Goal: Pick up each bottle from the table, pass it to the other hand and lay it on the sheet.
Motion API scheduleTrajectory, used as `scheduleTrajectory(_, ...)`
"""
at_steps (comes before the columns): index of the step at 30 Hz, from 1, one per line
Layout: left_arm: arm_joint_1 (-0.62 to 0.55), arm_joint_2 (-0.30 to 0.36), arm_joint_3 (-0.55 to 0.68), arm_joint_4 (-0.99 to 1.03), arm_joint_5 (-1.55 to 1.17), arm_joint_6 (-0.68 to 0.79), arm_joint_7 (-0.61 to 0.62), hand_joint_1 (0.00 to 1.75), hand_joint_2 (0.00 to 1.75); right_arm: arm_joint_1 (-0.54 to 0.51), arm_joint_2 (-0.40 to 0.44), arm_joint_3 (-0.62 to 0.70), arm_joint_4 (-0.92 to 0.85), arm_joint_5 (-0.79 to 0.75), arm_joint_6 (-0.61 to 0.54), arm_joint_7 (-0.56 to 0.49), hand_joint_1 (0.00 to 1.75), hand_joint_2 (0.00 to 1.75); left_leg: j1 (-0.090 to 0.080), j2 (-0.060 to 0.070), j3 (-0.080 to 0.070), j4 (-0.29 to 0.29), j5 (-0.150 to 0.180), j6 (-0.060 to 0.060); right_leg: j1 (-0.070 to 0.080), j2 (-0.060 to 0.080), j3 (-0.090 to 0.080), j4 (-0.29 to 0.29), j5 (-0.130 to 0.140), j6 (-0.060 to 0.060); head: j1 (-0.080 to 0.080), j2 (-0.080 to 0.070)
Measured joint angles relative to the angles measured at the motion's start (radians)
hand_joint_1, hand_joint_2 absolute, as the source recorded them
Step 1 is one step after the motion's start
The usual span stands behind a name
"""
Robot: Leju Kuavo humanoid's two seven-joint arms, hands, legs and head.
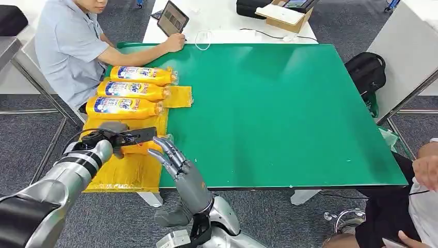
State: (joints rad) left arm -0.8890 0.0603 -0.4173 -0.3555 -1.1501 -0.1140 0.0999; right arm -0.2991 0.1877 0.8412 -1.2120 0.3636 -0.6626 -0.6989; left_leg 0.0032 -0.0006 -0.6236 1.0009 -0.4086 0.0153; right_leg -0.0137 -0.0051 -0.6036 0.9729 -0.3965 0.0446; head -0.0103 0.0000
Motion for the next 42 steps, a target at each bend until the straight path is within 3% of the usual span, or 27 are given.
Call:
scheduleTrajectory(10,-0.004,-0.002,0.000,0.019,0.008,-0.009,-0.003,1.75,1.75,-0.005,0.000,0.005,0.014,-0.003,0.000,0.000,0.00,0.00,0.000,0.000,0.000,0.000,0.000,0.000,0.000,0.000,0.000,0.000,0.000,0.000,0.000,0.000)
scheduleTrajectory(11,-0.004,-0.002,0.000,0.019,0.008,-0.009,-0.003,1.62,1.75,-0.005,0.000,0.006,0.015,-0.003,0.000,0.000,0.00,0.00,0.000,0.000,0.000,0.000,0.000,0.000,0.000,0.000,0.000,0.000,0.000,0.000,0.000,0.000)
scheduleTrajectory(12,-0.004,-0.003,0.000,0.019,0.008,-0.010,-0.004,1.15,1.75,-0.005,0.000,0.006,0.016,-0.003,0.000,0.000,0.00,0.00,0.000,0.000,0.000,0.000,0.000,0.000,0.000,0.000,0.000,0.000,0.000,0.000,0.000,0.000)
scheduleTrajectory(13,-0.005,-0.003,0.000,0.020,0.016,-0.018,-0.017,0.40,1.75,-0.005,0.000,0.006,0.016,-0.004,-0.001,0.000,0.00,0.00,0.000,0.000,0.000,0.000,0.000,0.000,0.000,0.000,0.000,0.000,0.000,0.000,0.000,0.000)
scheduleTrajectory(14,-0.005,-0.005,0.001,0.020,0.038,-0.042,-0.051,0.10,1.75,-0.006,0.000,0.007,0.017,-0.010,-0.005,0.000,0.00,0.00,0.000,0.000,0.000,0.000,0.000,0.000,0.000,0.000,0.000,0.000,0.000,0.000,0.000,0.000)
scheduleTrajectory(15,-0.006,-0.005,0.006,0.020,0.058,-0.065,-0.084,0.00,1.75,-0.008,0.000,0.009,0.018,-0.018,-0.008,0.000,0.00,0.00,0.000,0.000,0.000,0.000,0.000,0.000,0.000,0.000,0.000,0.000,0.000,0.000,0.000,0.000)
scheduleTrajectory(19,-0.006,-0.007,0.032,0.020,0.128,-0.129,-0.211,0.00,1.75,-0.023,-0.005,0.027,0.025,-0.049,-0.023,0.000,0.00,0.00,0.000,-0.003,0.000,0.000,0.000,0.000,0.000,-0.001,0.001,0.000,0.000,0.000,0.000,0.000)
scheduleTrajectory(20,-0.006,-0.009,0.037,0.020,0.135,-0.132,-0.233,0.00,0.00,-0.027,-0.006,0.032,0.027,-0.057,-0.025,0.000,0.00,0.00,0.000,-0.002,0.000,0.000,0.000,0.000,0.000,-0.001,0.001,0.000,0.000,0.000,0.000,0.000)
scheduleTrajectory(28,0.024,-0.013,0.091,0.016,0.254,-0.133,-0.355,0.00,0.00,-0.035,-0.018,0.059,0.034,-0.111,-0.030,0.000,0.00,0.00,0.000,-0.002,0.000,0.000,0.000,0.000,0.000,-0.001,0.002,0.000,0.000,0.000,0.000,0.000)
scheduleTrajectory(35,0.126,0.037,0.171,-0.075,0.452,-0.199,-0.601,0.00,0.00,-0.034,-0.038,0.074,0.034,-0.132,-0.031,0.000,0.00,0.00,0.000,-0.002,0.002,-0.001,0.000,0.000,0.000,-0.001,0.002,0.000,-0.001,0.000,0.000,0.000)
scheduleTrajectory(39,0.188,0.056,0.200,-0.149,0.509,-0.204,-0.631,0.00,0.00,-0.035,-0.045,0.076,0.034,-0.135,-0.031,0.000,0.00,0.00,0.000,-0.003,0.002,-0.001,0.000,0.000,0.000,-0.001,0.003,0.000,-0.001,0.000,0.000,0.000)
scheduleTrajectory(40,0.199,0.058,0.204,-0.165,0.525,-0.199,-0.633,0.00,1.75,-0.035,-0.045,0.076,0.034,-0.135,-0.031,0.000,0.00,0.00,0.000,-0.002,0.002,-0.001,0.000,0.000,0.000,-0.001,0.003,0.000,-0.001,0.000,0.000,0.000)
scheduleTrajectory(42,0.226,0.059,0.213,-0.206,0.550,-0.167,-0.638,0.00,1.75,-0.034,-0.046,0.077,0.034,-0.134,-0.031,0.000,0.00,0.00,0.000,-0.002,0.002,-0.001,0.000,0.000,0.000,-0.001,0.003,0.000,-0.001,0.000,0.000,0.000)
